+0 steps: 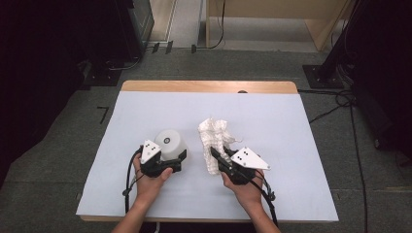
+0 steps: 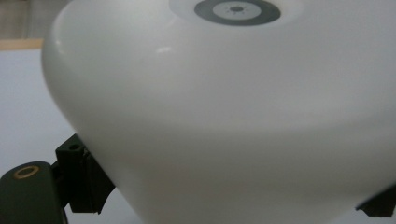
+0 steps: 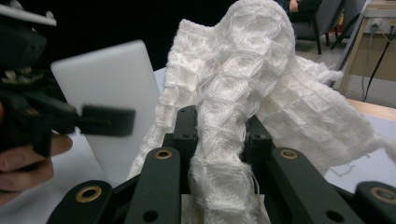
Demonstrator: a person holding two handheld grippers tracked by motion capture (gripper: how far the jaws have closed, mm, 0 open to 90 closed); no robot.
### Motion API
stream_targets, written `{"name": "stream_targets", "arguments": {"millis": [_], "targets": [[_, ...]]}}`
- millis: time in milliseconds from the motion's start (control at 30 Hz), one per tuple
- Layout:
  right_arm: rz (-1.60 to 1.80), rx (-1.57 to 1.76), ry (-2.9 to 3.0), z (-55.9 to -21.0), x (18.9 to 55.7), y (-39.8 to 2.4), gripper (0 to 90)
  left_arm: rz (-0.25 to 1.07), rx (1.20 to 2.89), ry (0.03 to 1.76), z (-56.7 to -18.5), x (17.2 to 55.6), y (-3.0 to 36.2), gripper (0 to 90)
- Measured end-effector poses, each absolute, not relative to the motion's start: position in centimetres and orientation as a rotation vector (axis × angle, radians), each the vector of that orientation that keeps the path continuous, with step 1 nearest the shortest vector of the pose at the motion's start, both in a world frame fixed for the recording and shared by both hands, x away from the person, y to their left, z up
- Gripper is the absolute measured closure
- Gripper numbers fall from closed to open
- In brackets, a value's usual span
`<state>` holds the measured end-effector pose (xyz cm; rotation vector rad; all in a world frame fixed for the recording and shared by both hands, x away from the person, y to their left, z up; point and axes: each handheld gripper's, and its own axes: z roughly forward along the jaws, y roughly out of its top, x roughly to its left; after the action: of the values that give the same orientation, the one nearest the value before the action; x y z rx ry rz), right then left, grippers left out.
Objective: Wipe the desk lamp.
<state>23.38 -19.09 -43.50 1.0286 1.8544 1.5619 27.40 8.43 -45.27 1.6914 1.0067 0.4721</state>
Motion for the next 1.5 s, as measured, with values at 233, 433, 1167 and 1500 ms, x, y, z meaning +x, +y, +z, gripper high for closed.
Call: {"name": "stream_targets", "arguments": {"millis": [233,433,1167,1500], "targets": [[1.588,0.991,1.886,-43.3,22.7,-17.7,72.9,0.3,1.606,0.877,-42.9,27.3,10.1,8.3],[1.598,0.949,1.926,-43.6,22.1,-16.3,72.7,0.216,1.585,0.828,-42.3,27.1,10.0,8.3],[1.643,0.905,1.842,-41.9,21.7,-17.6,73.9,0.132,1.831,0.662,-43.5,26.4,6.4,8.3],[1.602,0.92,1.898,-43.1,22.2,-17.1,74.1,0.148,1.749,0.693,-42.4,26.7,8.1,8.3]]}}
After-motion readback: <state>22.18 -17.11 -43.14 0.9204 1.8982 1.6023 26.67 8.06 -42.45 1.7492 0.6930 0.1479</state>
